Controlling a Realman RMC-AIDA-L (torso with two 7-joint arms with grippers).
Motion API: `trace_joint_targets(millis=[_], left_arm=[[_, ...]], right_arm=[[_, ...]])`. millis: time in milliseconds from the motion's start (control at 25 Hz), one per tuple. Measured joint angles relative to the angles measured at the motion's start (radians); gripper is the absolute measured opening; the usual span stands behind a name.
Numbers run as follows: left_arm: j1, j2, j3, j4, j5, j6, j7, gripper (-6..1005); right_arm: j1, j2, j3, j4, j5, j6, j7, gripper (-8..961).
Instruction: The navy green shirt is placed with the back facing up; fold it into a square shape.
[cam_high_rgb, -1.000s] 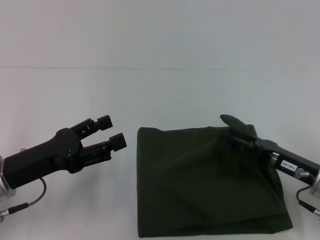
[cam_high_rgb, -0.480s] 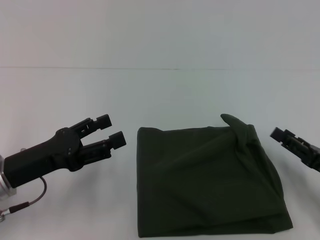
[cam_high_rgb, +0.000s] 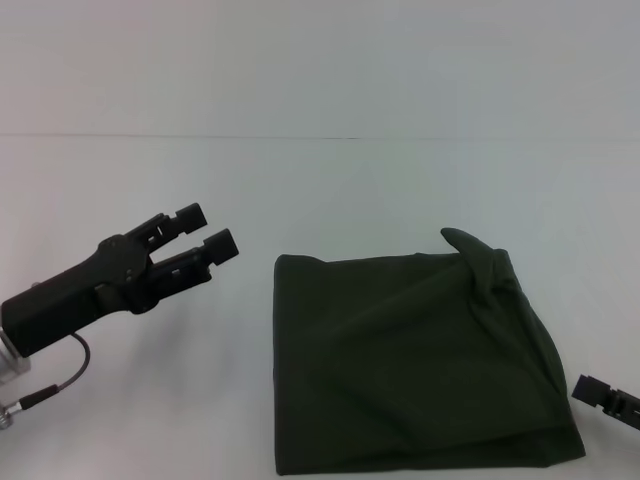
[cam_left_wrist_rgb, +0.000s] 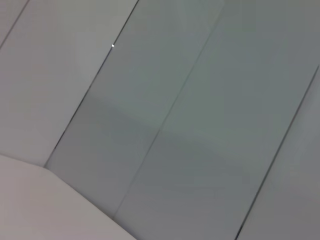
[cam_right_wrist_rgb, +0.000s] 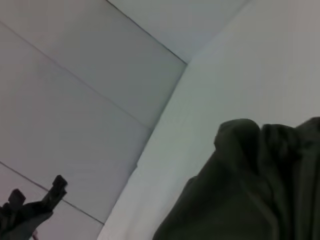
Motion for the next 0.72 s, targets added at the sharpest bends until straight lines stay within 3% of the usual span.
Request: trace_joint_targets(millis=[240,720], left_arm=[[0.001,0.0,0.0,0.0,-0.031,-0.009,0.005,946],[0.002,0.0,0.0,0.0,-0.041,-0.015,0.008,946]], right_arm=[[0.007,-0.004,-0.006,-0.001,-0.014,0.016,0.024,713],[0.079,0.017,-0.01,0.007,-0.088,0.131,0.067,712]])
